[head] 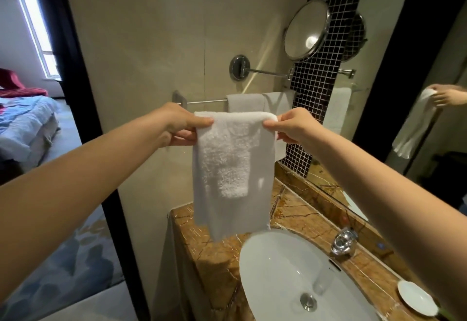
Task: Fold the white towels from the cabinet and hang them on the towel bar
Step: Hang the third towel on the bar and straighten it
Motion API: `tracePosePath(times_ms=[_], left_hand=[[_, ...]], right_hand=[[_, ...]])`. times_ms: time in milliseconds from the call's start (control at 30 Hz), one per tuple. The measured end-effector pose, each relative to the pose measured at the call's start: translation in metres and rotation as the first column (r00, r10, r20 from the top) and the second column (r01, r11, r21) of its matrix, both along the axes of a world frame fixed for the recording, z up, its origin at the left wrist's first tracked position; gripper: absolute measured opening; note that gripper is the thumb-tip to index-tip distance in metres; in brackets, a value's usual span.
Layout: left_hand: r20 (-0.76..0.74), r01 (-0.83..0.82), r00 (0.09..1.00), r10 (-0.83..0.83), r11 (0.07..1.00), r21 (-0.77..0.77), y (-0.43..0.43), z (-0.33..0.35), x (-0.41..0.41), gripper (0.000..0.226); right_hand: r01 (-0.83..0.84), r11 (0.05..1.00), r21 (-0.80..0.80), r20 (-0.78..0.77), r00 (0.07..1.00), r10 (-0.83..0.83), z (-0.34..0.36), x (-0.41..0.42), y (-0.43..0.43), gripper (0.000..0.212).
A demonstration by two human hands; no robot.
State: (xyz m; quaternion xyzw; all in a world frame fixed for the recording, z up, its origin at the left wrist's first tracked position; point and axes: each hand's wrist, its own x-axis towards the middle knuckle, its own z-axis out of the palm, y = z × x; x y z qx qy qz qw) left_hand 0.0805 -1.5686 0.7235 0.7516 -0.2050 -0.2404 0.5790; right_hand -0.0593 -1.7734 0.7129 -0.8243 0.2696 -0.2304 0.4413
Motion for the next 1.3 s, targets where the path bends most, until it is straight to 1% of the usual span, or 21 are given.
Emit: tracePosePath(times_ms=[67,133,167,200,267,333,400,500,667,767,833,900,967,1033,1133,1300], left_hand=[[-0.065,0.040,0.997,-0.042,0.999,-0.027,0.002,0.001,0.006,0.030],[-0.082,0.073,0.994,-0.074,0.997,-0.019,0.004,0.000,0.013,0.029],[-0.084,0.085,0.993,-0.085,0.996,-0.013,0.005,-0.001,0.018,0.027],[-0.074,0.090,0.993,-0.090,0.996,-0.004,0.007,-0.003,0.022,0.024],[0.000,0.078,0.997,-0.078,0.996,0.032,0.009,-0.005,0.030,0.018],[0.118,0.056,0.991,-0.064,0.996,0.076,0.010,-0.008,0.038,0.015],[0.235,0.043,0.970,-0.067,0.994,0.105,0.007,-0.010,0.045,0.019],[0.364,0.040,0.928,-0.085,0.991,0.130,0.002,-0.010,0.054,0.024],[0.437,0.008,0.898,-0.053,0.995,0.104,-0.007,-0.002,0.064,0.018],[0.462,-0.018,0.887,-0.019,0.997,0.075,-0.012,0.005,0.069,0.008],[0.482,-0.047,0.876,0.010,0.997,0.066,-0.016,0.010,0.072,0.009],[0.445,-0.074,0.894,0.046,0.996,0.045,-0.020,0.017,0.076,0.014],[0.307,-0.110,0.945,0.111,0.994,-0.019,-0.025,0.025,0.081,0.020],[0.195,-0.162,0.965,0.177,0.983,-0.087,-0.030,0.032,0.085,0.020],[0.187,-0.190,0.959,0.215,0.972,-0.141,-0.037,0.036,0.091,0.020],[0.242,-0.176,0.943,0.228,0.960,-0.217,-0.046,0.039,0.104,0.018]], right_hand=[[0.001,0.998,0.059,0.026,1.000,-0.003,-0.001,0.006,0.001,0.021],[-0.043,0.997,0.070,-0.017,0.999,0.044,0.000,0.011,0.001,0.010],[-0.071,0.996,0.061,-0.045,0.996,0.074,0.000,0.014,0.001,0.007],[-0.095,0.994,0.048,-0.065,0.993,0.098,0.000,0.017,0.002,0.011],[-0.094,0.995,0.012,-0.075,0.993,0.095,-0.003,0.025,0.003,0.014],[-0.052,0.997,-0.051,-0.056,0.997,0.050,-0.007,0.031,0.006,0.011],[-0.020,0.994,-0.103,-0.025,1.000,0.017,-0.012,0.036,0.007,0.012],[-0.015,0.993,-0.113,0.044,0.999,0.020,-0.017,0.041,0.009,0.010],[-0.037,0.996,-0.086,0.163,0.985,0.051,-0.013,0.047,0.002,0.004],[-0.050,0.995,-0.087,0.194,0.979,0.066,-0.005,0.054,-0.008,0.013],[-0.057,0.991,-0.124,0.193,0.978,0.080,0.003,0.060,-0.014,0.016],[-0.064,0.983,-0.171,0.189,0.977,0.097,0.009,0.067,-0.021,0.016],[-0.072,0.979,-0.193,0.199,0.974,0.111,0.015,0.073,-0.029,0.017],[-0.076,0.976,-0.206,0.200,0.973,0.118,0.020,0.080,-0.036,0.018],[-0.087,0.972,-0.217,0.213,0.968,0.134,0.024,0.091,-0.046,0.021],[-0.099,0.977,-0.190,0.239,0.960,0.143,0.028,0.111,-0.059,0.020]])
